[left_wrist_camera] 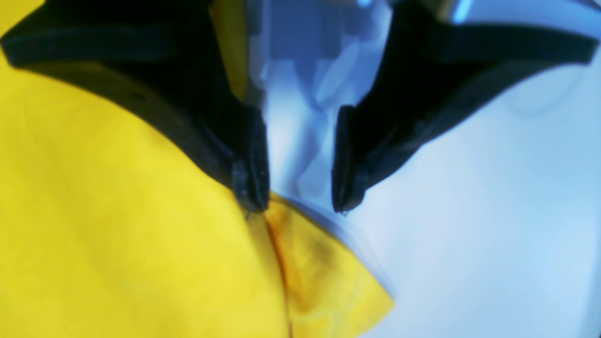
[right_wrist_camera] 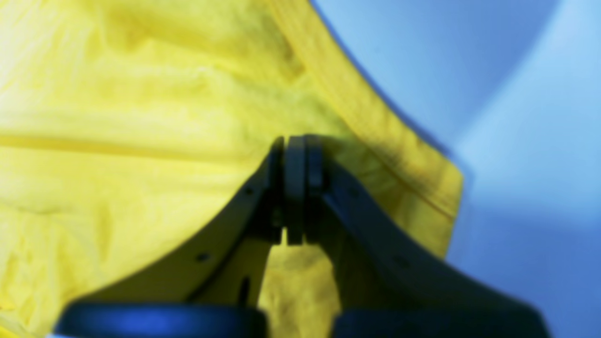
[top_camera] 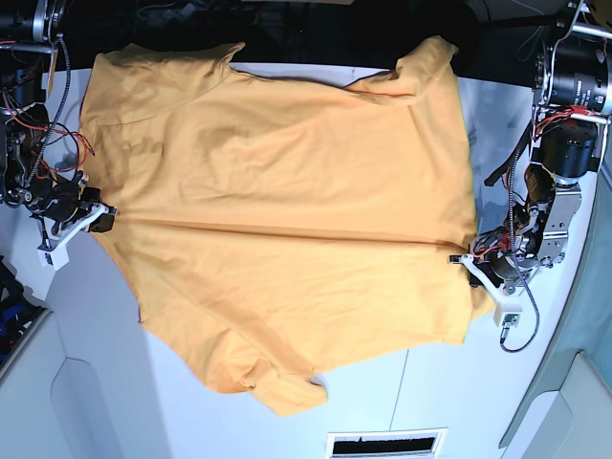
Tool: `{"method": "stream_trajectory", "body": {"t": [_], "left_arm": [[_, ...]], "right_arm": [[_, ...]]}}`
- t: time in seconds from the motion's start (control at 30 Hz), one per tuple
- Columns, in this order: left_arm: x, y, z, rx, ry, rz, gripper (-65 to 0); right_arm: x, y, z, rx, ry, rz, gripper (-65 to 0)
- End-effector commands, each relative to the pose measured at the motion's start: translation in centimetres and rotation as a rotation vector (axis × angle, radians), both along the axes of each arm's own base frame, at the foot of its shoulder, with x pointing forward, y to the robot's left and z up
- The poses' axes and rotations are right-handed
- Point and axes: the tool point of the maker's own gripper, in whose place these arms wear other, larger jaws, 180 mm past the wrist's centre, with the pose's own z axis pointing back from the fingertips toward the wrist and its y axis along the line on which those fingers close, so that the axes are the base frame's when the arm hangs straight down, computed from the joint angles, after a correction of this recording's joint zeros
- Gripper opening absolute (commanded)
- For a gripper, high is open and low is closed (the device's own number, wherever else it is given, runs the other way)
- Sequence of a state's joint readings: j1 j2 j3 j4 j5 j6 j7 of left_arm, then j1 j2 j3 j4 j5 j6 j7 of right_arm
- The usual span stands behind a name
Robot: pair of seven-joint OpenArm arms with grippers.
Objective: Layout the t-shirt on the table in an organized manner, then fold the t-shirt properly
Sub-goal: 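Pull the shirt side edge outward with the left gripper and release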
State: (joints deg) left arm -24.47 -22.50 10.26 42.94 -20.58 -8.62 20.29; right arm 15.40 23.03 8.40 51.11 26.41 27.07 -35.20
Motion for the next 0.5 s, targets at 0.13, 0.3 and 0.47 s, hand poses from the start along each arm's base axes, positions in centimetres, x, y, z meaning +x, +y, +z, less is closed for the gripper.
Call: {"method": "stream_trajectory", "body": {"t": [0.13, 0.3, 0.47], "left_arm": [[2.2, -2.0, 1.7, -0.035, -0.059, -0.017, -41.9], [2.5, -4.1, 1.4, -0.065, -0.064, -0.033, -65.0], [2.6, -3.3, 1.7, -0.011, -0.069, -0.051, -65.0]], "right_arm": [[-0.8, -0.7, -0.4, -0.022, 0.055, 0.004, -65.0], [-1.0, -0.7, -0.5, -0.024, 0.066, 0.008, -65.0], [-1.1, -0.7, -0.5, -0.024, 0.069, 0.009, -65.0]]}}
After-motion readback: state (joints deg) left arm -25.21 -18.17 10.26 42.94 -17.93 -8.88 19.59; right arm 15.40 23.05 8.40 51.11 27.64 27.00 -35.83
